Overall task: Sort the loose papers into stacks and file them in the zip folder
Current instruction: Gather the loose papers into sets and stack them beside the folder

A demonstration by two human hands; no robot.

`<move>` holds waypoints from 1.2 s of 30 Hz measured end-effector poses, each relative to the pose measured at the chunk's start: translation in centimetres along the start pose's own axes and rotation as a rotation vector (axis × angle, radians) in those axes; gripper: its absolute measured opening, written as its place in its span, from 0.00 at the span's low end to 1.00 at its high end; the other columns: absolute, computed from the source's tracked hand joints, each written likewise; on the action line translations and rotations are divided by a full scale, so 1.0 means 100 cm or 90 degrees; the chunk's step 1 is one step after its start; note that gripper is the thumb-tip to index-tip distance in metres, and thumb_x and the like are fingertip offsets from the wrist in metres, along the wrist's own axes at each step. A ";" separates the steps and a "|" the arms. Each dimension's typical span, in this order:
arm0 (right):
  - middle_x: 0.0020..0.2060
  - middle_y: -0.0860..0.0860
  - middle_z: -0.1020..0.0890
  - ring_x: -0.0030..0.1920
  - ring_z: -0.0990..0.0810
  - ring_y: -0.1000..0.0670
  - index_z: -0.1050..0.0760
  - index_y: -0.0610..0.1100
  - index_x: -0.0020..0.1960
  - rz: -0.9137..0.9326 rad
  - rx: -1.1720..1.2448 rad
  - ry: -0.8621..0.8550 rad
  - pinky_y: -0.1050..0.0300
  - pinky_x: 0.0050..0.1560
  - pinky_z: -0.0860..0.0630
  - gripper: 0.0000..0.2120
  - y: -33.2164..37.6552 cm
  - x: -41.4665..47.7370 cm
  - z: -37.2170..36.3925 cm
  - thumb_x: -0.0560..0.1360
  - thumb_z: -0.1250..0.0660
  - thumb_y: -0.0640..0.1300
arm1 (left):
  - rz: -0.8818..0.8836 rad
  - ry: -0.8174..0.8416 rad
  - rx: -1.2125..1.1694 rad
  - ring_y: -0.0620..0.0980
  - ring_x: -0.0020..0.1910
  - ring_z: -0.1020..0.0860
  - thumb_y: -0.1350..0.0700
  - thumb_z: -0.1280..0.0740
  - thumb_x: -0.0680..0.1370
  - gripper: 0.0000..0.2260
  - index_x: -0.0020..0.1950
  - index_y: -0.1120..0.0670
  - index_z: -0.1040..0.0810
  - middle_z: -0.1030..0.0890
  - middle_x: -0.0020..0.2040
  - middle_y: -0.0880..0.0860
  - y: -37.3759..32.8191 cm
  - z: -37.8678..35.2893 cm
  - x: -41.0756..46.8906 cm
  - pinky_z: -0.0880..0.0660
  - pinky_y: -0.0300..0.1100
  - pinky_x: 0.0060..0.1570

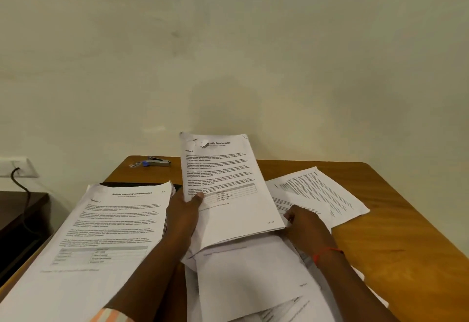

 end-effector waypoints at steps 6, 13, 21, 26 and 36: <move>0.36 0.51 0.18 0.41 0.20 0.47 0.25 0.47 0.34 -0.021 0.012 -0.049 0.57 0.42 0.26 0.12 -0.010 0.010 -0.005 0.75 0.28 0.45 | -0.005 -0.015 -0.033 0.50 0.55 0.22 0.56 0.32 0.82 0.12 0.64 0.46 0.28 0.21 0.59 0.48 -0.003 0.000 -0.002 0.25 0.48 0.58; 0.54 0.45 0.17 0.50 0.18 0.45 0.23 0.45 0.47 -0.009 0.140 -0.230 0.56 0.46 0.24 0.08 -0.026 0.014 -0.002 0.83 0.38 0.43 | -0.002 -0.010 -0.043 0.47 0.50 0.20 0.56 0.32 0.82 0.12 0.63 0.47 0.27 0.20 0.56 0.47 -0.003 0.002 -0.003 0.24 0.47 0.54; 0.53 0.43 0.17 0.52 0.19 0.42 0.23 0.39 0.53 -0.072 0.425 -0.406 0.54 0.49 0.25 0.11 -0.036 0.016 0.020 0.85 0.41 0.43 | -0.005 0.023 -0.060 0.42 0.48 0.20 0.58 0.32 0.82 0.13 0.65 0.49 0.26 0.19 0.54 0.47 -0.004 -0.001 -0.002 0.24 0.44 0.50; 0.56 0.46 0.17 0.53 0.19 0.45 0.23 0.42 0.58 -0.102 0.505 -0.384 0.53 0.51 0.24 0.11 -0.036 0.015 0.018 0.85 0.41 0.45 | -0.007 0.024 -0.078 0.43 0.48 0.20 0.58 0.32 0.82 0.12 0.64 0.48 0.26 0.19 0.53 0.46 -0.004 0.000 -0.003 0.24 0.46 0.52; 0.56 0.46 0.17 0.53 0.19 0.45 0.23 0.42 0.58 -0.096 0.464 -0.395 0.44 0.57 0.20 0.11 -0.035 0.018 0.017 0.84 0.41 0.46 | -0.030 0.035 -0.068 0.51 0.56 0.20 0.56 0.31 0.81 0.12 0.63 0.47 0.26 0.19 0.57 0.47 -0.007 -0.001 -0.004 0.24 0.53 0.63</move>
Point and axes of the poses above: each hand's wrist, its own x-axis towards the middle knuckle, its own z-axis out of the back of the hand, y = z × x, the point moved 1 cm from there along x, towards the middle knuckle
